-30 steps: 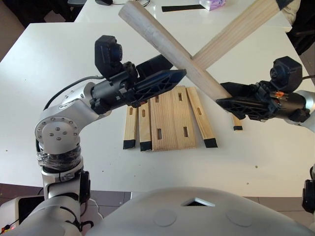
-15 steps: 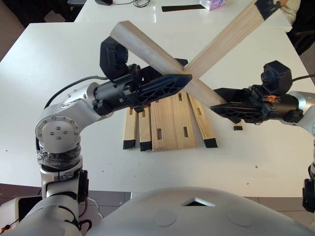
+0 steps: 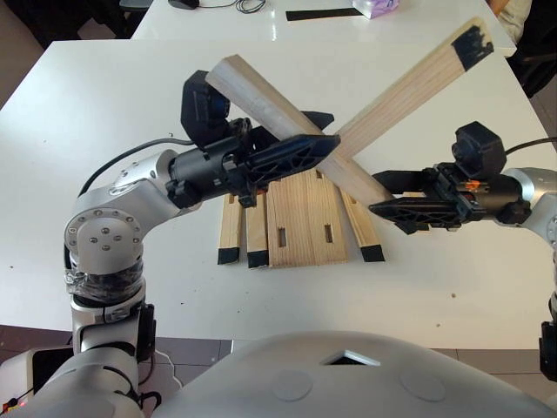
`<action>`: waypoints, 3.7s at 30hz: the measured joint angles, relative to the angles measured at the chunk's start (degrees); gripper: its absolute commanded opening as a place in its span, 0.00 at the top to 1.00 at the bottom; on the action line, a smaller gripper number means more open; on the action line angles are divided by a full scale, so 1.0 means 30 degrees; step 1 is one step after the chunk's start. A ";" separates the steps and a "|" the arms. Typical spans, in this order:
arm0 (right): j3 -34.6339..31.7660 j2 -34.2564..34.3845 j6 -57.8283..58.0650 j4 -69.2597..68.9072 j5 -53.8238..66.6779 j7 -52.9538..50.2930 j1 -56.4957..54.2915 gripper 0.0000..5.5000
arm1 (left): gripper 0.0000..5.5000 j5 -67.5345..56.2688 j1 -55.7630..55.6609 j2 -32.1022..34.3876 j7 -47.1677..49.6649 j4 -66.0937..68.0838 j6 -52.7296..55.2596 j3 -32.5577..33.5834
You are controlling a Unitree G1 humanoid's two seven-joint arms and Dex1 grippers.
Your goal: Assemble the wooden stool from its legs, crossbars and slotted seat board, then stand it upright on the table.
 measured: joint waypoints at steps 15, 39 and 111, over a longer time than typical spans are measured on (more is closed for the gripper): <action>0.0965 -0.1140 -0.4681 0.3336 -0.7270 0.0868 0.2126 0.41 | 0.63 0.3502 -0.1368 0.2478 -0.2002 0.1336 -0.0534 0.0697; -0.2717 0.0053 -0.6131 0.1843 -0.7884 -0.1351 0.6069 0.41 | 0.63 1.2725 0.4230 0.7495 -1.0596 0.0096 -0.5947 -0.0198; -0.1038 0.0500 -0.7305 0.1138 -0.8709 -0.2280 0.6171 0.41 | 0.47 1.8736 0.3667 0.7050 -0.9795 0.3743 -1.0027 -0.5998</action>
